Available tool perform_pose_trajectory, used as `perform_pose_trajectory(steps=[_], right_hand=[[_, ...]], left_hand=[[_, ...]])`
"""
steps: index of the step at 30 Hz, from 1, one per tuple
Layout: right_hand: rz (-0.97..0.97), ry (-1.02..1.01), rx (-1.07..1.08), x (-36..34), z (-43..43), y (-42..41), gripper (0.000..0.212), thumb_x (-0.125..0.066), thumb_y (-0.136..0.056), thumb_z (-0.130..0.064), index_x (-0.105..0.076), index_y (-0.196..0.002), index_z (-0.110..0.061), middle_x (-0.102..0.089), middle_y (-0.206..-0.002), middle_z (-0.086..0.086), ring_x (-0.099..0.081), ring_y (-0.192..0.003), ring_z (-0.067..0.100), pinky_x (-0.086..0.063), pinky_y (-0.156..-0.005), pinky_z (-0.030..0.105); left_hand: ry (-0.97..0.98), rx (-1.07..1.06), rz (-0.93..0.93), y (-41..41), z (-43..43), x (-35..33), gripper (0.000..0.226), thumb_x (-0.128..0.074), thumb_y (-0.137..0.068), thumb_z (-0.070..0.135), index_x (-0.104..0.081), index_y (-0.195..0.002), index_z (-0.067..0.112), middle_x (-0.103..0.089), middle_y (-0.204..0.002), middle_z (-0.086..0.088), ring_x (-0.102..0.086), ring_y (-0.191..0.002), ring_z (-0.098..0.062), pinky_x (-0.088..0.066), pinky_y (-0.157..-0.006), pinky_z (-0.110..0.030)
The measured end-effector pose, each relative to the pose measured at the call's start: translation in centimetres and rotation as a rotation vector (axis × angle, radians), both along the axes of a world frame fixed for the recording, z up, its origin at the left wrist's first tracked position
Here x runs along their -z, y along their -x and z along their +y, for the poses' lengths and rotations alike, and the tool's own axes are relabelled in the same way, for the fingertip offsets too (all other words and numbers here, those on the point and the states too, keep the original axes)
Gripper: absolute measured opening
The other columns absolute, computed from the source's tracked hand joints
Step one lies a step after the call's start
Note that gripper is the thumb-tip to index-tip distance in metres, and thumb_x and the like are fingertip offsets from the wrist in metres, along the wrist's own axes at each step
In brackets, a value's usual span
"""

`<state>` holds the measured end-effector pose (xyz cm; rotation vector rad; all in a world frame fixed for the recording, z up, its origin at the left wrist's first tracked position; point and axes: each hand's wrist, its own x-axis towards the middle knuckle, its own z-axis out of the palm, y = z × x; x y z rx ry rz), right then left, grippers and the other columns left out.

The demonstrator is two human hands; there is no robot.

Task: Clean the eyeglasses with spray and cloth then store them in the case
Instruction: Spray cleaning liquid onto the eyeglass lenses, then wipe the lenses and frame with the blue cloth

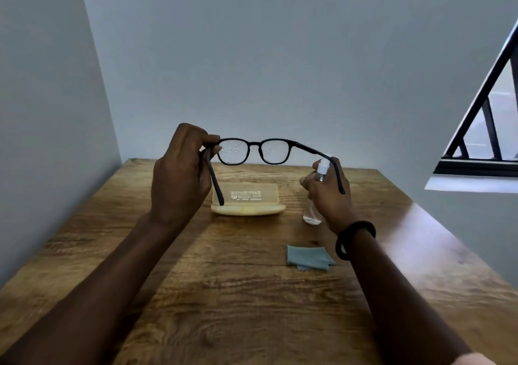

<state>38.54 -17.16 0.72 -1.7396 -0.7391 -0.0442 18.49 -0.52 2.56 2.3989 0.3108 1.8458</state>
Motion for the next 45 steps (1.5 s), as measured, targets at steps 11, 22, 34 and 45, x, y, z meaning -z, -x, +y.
perform_pose_trajectory(steps=[11,22,34,45], right_hand=[[-0.060,0.055,0.038,0.1,-0.6,1.2,0.059,-0.075,-0.084,-0.043,-0.048,-0.129,-0.017,-0.063,-0.107,0.007,-0.061,-0.095,0.021,-0.046,-0.075,0.031],[-0.499,0.192,0.093,-1.4,-8.2,3.7,0.006,-0.068,-0.090,-0.014,-0.072,-0.089,-0.019,-0.068,-0.082,-0.010,-0.063,-0.078,0.007,-0.049,-0.069,0.023],[-0.497,1.198,-0.496,-3.2,-5.3,4.4,0.029,-0.069,-0.092,-0.021,-0.067,-0.120,-0.026,-0.066,-0.115,-0.007,-0.059,-0.102,0.009,-0.053,-0.091,0.031],[-0.583,1.154,-0.496,-3.6,-5.0,4.7,0.029,-0.064,-0.091,-0.019,-0.049,-0.078,-0.040,-0.064,-0.092,-0.010,-0.059,-0.086,0.010,-0.049,-0.074,0.027]], left_hand=[[0.022,-0.022,0.005,0.2,0.4,0.2,0.016,-0.054,-0.101,0.009,-0.065,-0.107,0.000,-0.064,-0.103,-0.013,-0.057,-0.089,-0.015,-0.048,-0.066,-0.032],[0.043,-0.010,-0.042,0.4,0.2,-0.3,0.022,-0.050,-0.104,0.017,-0.065,-0.109,0.002,-0.063,-0.104,-0.012,-0.058,-0.090,-0.015,-0.050,-0.066,-0.035],[0.037,0.011,-0.050,0.4,0.1,-0.5,0.017,-0.054,-0.103,0.014,-0.065,-0.109,0.002,-0.064,-0.104,-0.012,-0.062,-0.087,-0.017,-0.053,-0.063,-0.037],[0.046,0.018,-0.072,0.4,0.2,-0.6,0.016,-0.055,-0.103,0.014,-0.065,-0.107,0.002,-0.064,-0.103,-0.011,-0.063,-0.084,-0.020,-0.054,-0.061,-0.043]])
